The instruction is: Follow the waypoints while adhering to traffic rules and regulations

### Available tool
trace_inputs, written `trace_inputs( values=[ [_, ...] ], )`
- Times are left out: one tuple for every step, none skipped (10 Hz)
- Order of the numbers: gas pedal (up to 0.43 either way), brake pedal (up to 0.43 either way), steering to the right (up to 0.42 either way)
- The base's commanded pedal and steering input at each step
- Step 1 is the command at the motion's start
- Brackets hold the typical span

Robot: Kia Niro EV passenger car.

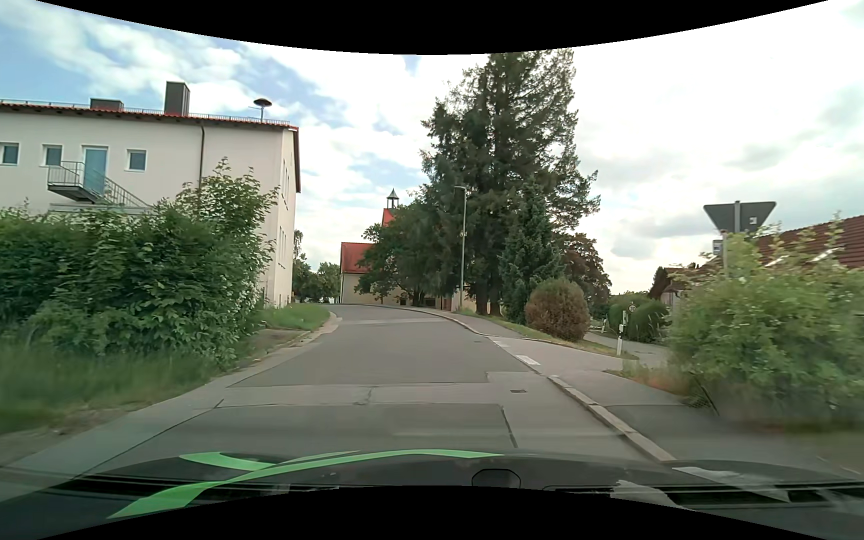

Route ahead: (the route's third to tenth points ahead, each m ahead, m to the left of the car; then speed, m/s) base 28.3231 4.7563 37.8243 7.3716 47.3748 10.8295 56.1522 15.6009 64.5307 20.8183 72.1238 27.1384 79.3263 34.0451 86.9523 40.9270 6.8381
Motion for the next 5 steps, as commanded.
trace_inputs(
  values=[
    [0.11, 0.0, -0.037],
    [0.11, 0.0, -0.036],
    [0.11, 0.0, -0.036],
    [0.118, 0.0, -0.035],
    [0.118, 0.0, -0.033]
  ],
)
